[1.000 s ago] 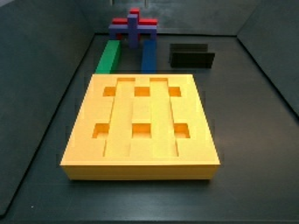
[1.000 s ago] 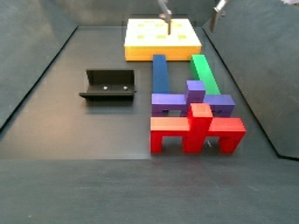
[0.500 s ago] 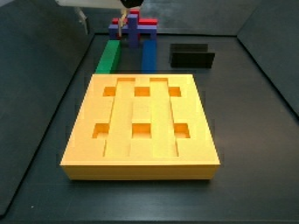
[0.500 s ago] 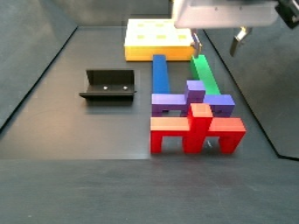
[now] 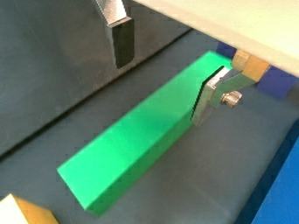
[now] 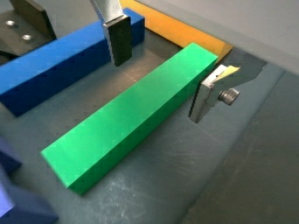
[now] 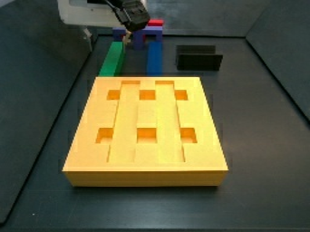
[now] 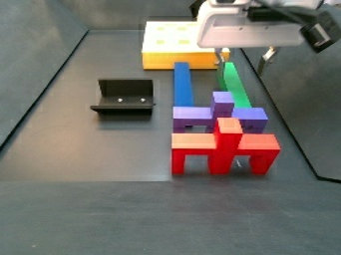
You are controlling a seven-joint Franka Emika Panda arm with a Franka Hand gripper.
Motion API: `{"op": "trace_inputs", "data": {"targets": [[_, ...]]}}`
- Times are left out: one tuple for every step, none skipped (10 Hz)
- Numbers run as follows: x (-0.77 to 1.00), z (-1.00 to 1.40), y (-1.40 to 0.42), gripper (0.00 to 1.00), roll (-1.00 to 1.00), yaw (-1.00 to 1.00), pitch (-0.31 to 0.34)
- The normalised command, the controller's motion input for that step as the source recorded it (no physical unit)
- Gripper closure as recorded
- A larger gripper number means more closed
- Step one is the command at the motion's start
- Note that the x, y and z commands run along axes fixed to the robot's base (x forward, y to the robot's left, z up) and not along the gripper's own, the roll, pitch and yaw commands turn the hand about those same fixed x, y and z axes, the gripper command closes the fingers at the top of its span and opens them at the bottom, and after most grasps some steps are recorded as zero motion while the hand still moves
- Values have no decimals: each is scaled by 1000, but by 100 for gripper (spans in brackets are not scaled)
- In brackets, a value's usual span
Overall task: Pick up the green object. Move up. Move to above the board. Insert the green object.
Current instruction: Pick up the green object.
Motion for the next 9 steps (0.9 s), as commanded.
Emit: {"op": "trace_inputs", "data": {"targets": [[200, -343, 0, 0, -30, -103, 20], [131, -343, 0, 0, -57, -126, 13], [-3, -303, 111, 0, -36, -57, 26], [-134, -234, 143, 0, -119, -111, 0], [-143, -211, 91, 0, -59, -57, 0], [-77, -126, 60, 0, -71, 0, 0], [0, 0, 0, 0, 0, 0, 0], [0, 0, 0, 100, 0, 0, 0], [0, 0, 0, 100, 0, 0, 0]]}}
